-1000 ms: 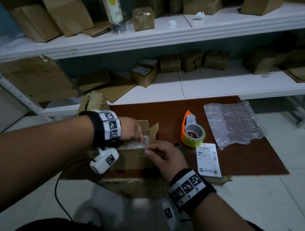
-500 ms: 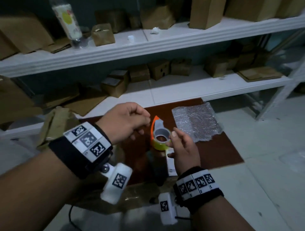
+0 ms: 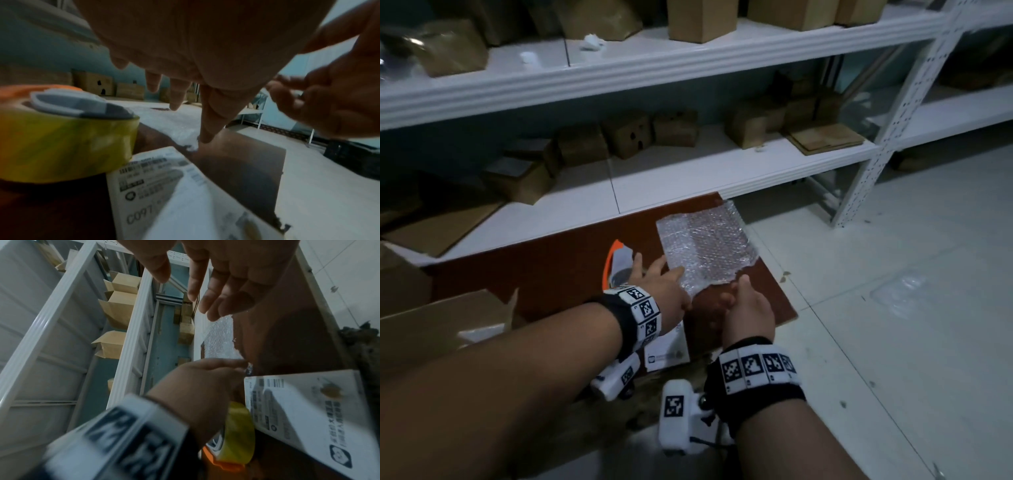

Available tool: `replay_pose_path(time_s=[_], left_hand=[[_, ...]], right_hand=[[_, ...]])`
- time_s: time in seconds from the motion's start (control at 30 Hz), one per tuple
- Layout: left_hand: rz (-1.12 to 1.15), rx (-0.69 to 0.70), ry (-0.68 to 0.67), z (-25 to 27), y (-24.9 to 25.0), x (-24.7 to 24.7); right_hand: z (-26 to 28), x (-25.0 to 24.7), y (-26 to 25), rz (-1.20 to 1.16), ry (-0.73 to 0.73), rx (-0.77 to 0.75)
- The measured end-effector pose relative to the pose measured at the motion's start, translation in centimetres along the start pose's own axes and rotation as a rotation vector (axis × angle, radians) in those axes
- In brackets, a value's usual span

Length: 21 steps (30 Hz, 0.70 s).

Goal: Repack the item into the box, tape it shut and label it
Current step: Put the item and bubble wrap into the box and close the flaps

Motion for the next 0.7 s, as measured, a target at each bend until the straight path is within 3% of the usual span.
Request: replay_pose_path(time_s=[0.1,0.2,0.27,0.37,0.47,0.6,0.7], left_hand=[[-0.057,-0.022,-0.129,-1.5,0.0,1.2],[0.055,-0.065,-0.075,-2.2,-0.6,1.7],[0.152,-0.059,0.099,-1.5,-0.8,0.6],[0.380,-0.030,0.488,1.4,-1.3,-1.7],[0.607,-0.019,0.784,5.3,-1.4,-3.2],[0.902,-0.013,0.967,11.2,-0.8,-4.7],[1.206,-0.040,1.010,15.3,-0.6,-5.1]], right_hand=[[0.3,-0.1,-0.3,0.041,-0.007,0.012],[0.6,0.1,-0.5,0.048,0.003,0.029],[0.9,0.3,-0.5,0.029,0.000,0.048],[1.1,0.7,-0.1,0.006,-0.025,0.088],[1.6,1.5,0.1,-0.078,-0.102,0.201],[3.7,2.9,0.0,-0.202,-0.290,0.346],[5.6,3.9,0.3,-0.259,-0.443,0.301]])
Point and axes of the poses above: each hand's wrist, its own z-axis away from the middle knuckle, its own x-axis out of the palm, y = z × x, the point moved 1 cm from there along -z, towards the middle knuckle, and after that the axes turned 6 degrees about x, right-handed, at the moved point
